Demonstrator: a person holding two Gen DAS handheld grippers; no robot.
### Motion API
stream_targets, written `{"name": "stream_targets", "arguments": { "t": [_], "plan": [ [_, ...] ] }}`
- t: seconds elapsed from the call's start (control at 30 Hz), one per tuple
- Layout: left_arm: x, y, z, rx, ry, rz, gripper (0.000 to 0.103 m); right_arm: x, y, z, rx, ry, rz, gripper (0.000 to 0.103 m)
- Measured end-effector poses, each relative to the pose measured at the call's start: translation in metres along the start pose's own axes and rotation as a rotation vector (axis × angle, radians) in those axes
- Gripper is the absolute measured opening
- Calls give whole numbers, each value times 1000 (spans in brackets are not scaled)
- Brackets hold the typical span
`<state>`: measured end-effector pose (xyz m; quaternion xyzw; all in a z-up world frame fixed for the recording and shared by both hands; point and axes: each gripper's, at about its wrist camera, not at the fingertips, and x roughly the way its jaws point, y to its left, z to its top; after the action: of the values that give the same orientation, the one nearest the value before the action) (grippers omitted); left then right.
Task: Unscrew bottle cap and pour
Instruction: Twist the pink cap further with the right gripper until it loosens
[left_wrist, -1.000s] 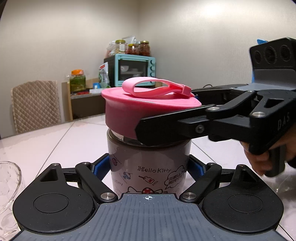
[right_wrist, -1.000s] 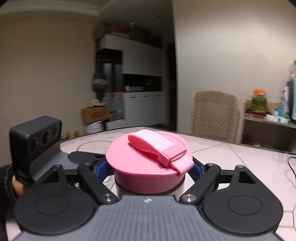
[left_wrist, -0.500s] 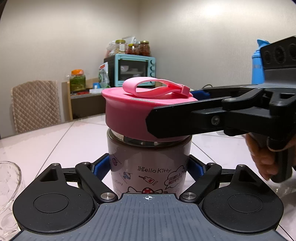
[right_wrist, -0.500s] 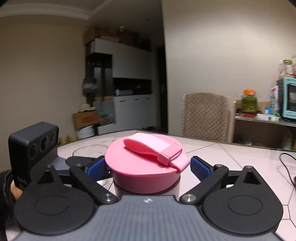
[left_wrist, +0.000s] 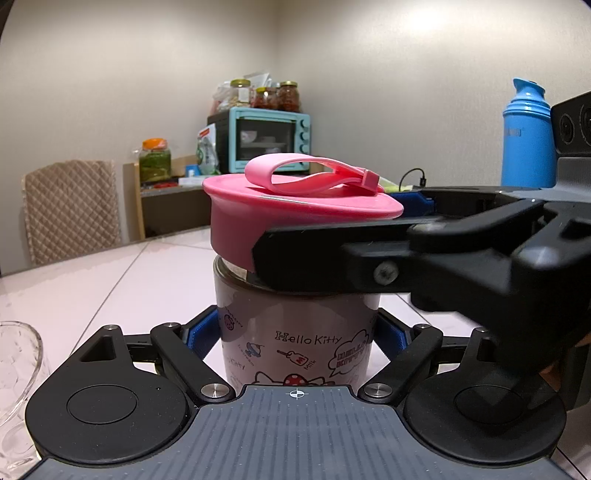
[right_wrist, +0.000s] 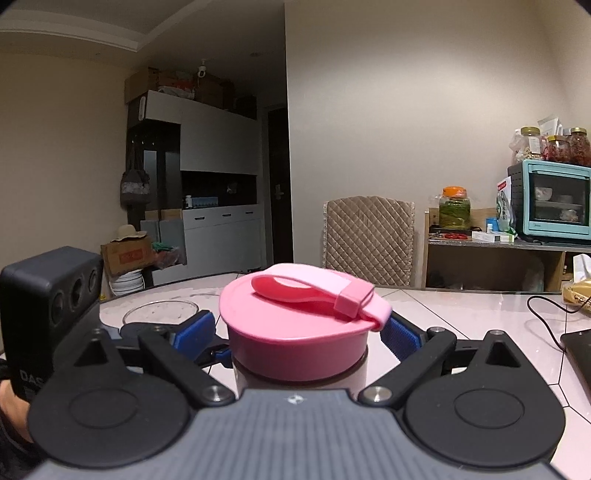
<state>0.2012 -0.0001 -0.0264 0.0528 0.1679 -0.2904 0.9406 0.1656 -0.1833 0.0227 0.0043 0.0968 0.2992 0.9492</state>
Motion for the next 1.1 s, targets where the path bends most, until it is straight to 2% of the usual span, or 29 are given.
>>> {"name": "stream_targets", "arguments": {
  "t": [0.23,0.33,0.5,0.63,0.87,1.1],
  "plan": [
    [0,0,0,0,0,0,90,3,3,-5,13,-9,-9,93],
    [0,0,0,0,0,0,90,3,3,-5,13,-12,-19,86],
    [0,-1,0,0,0,0,90,2,1,-4,-11,-5,-6,85],
    [0,-2,1,0,0,0,90,2,-2,-1,-33,7,31,85],
    [0,-2,2,-1,0,-1,90,3,-21,7,-34,37,146,85],
    [0,-3,2,-1,0,0,90,3,-19,12,-73,50,172,85]
  ]
}}
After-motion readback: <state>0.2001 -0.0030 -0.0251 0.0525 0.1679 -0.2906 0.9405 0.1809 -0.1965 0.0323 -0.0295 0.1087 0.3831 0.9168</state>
